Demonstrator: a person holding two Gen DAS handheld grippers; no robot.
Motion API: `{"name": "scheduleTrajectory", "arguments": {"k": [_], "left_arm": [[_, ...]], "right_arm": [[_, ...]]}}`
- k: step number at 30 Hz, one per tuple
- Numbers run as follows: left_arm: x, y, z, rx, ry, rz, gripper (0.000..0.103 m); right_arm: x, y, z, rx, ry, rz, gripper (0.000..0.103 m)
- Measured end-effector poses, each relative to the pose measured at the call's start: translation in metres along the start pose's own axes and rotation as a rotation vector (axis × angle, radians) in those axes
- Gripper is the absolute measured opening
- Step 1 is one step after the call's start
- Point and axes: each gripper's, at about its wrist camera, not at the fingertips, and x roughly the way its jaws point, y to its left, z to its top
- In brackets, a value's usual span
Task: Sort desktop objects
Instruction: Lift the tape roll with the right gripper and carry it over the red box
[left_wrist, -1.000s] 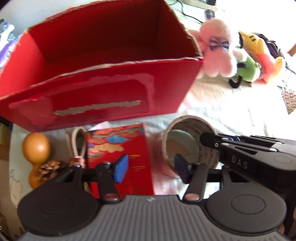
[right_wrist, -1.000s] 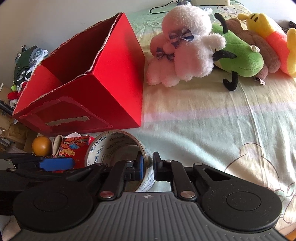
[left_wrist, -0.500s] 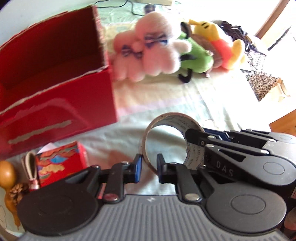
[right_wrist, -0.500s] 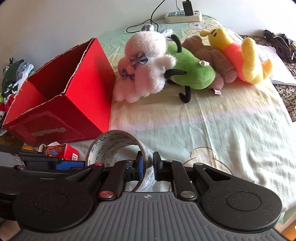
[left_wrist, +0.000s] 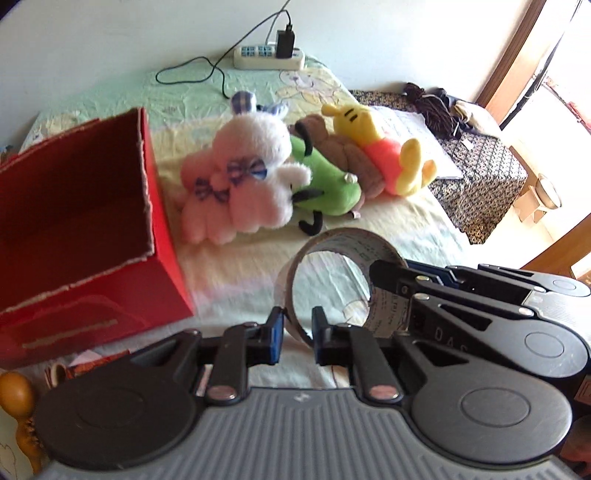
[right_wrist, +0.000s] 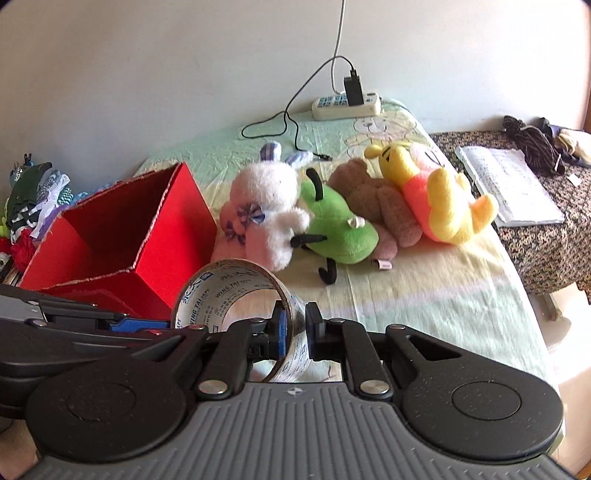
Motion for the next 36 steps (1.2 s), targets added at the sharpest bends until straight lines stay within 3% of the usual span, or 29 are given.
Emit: {"name": "scheduleTrajectory", "arguments": {"k": [10, 23, 28, 36], "left_arm": [[-0.052, 0.014, 0.033, -0.006, -0.154, 0.101, 0.012], [-0.112, 0.094, 0.064, -0.026, -0.257, 0.260, 0.012], [-0.117, 0.137, 0.068, -0.044, -0.245, 0.289, 0.012], [-0.077, 0.217, 0.063, -0.070, -0.114, 0.286, 0.011]], "right_arm": [[-0.012, 0.028, 0.057, -0.089, -0.119, 0.124, 0.012], [0.014, 0.114, 0.112, -0.165, -0.147, 0.280, 0.012], [0.035, 0.153, 0.119, -0.197, -0.121, 0.294, 0.012], [0.105, 0.204, 0.112, -0.177, 0.071, 0.272, 0.012]]}}
